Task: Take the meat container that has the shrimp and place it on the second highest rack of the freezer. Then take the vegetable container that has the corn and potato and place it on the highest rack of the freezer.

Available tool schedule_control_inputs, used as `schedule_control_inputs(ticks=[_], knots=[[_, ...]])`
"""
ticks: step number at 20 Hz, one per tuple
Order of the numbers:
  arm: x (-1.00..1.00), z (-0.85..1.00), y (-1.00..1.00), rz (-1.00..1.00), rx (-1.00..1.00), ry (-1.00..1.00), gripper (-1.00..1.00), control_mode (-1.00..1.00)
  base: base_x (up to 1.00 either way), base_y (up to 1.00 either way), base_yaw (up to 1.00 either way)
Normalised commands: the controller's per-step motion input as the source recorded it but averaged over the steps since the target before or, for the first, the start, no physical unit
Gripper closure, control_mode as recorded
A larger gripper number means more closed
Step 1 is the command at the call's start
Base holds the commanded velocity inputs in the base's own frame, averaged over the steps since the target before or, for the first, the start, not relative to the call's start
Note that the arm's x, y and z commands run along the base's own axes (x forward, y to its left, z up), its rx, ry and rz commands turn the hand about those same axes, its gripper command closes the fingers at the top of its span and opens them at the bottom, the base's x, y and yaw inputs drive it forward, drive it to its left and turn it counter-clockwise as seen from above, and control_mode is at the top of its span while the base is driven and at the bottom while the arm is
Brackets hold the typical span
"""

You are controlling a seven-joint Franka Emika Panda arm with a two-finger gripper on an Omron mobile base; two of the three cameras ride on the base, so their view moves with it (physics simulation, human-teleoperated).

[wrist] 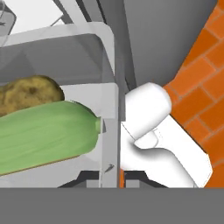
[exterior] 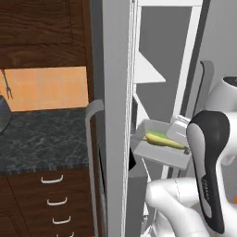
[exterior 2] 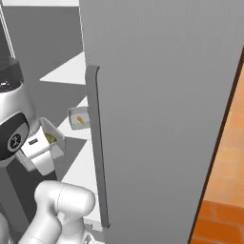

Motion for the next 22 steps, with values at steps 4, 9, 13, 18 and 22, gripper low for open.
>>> schedule_control_inputs(ticks=[4,9,13,18,22], knots=[[0.04,0.07,0.0,-0.09,0.02,0.0,1.0,-1.0,0.28,0.36,-0.25],[-0.02,0.49,0.0,-0.45,0.07,-0.06,1.0,-1.0,0.0,0.0,0.0],[0.0,0.63,0.09,-0.38,0.07,-0.16,1.0,-1.0,0.0,0.0,0.0],[0.05,0.65,0.12,-0.23,0.12,-0.25,1.0,-1.0,0.0,0.0,0.0],[0.56,0.32,0.21,-0.06,0.18,-0.25,1.0,-1.0,0.0,0.0,0.0]])
